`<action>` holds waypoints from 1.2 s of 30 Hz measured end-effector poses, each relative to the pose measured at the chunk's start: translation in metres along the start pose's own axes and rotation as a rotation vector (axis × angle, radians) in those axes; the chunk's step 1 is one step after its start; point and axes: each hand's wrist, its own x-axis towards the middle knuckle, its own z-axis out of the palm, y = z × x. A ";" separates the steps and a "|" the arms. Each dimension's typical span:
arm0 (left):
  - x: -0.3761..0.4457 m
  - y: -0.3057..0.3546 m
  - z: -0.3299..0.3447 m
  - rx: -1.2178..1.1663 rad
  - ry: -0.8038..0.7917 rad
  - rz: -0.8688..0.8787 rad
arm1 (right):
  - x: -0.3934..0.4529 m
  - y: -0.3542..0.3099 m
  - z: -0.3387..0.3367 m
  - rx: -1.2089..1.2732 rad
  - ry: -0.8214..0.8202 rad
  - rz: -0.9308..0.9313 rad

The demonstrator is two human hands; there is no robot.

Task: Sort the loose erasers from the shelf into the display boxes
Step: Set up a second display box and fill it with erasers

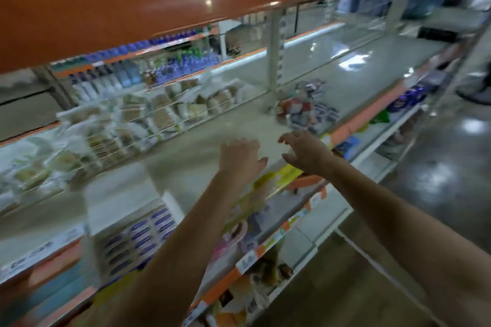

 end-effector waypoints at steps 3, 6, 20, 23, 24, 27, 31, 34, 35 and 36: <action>0.035 0.043 0.007 -0.045 -0.002 0.019 | -0.002 0.055 -0.008 -0.008 -0.004 0.065; 0.067 0.080 0.009 -0.024 0.029 0.035 | 0.002 0.099 -0.013 -0.026 0.026 0.115; 0.220 0.146 0.021 -0.139 0.133 0.188 | 0.087 0.222 -0.018 0.133 0.094 0.278; 0.248 0.149 0.025 -0.133 0.101 0.217 | 0.106 0.236 -0.015 0.146 0.075 0.304; 0.256 0.150 0.026 -0.117 0.099 0.229 | 0.110 0.239 -0.013 0.145 0.066 0.300; 0.274 0.152 0.028 -0.079 0.087 0.229 | 0.120 0.247 -0.008 0.156 0.032 0.265; 0.291 0.156 0.031 0.013 -0.015 0.214 | 0.131 0.262 -0.007 0.106 0.030 0.188; 0.300 0.160 0.034 0.025 -0.052 0.164 | 0.140 0.275 -0.011 0.064 0.033 0.119; 0.301 0.161 0.034 0.014 -0.063 0.133 | 0.142 0.279 -0.011 0.060 0.032 0.094; 0.303 0.162 0.034 0.000 -0.072 0.102 | 0.144 0.282 -0.012 0.059 0.028 0.068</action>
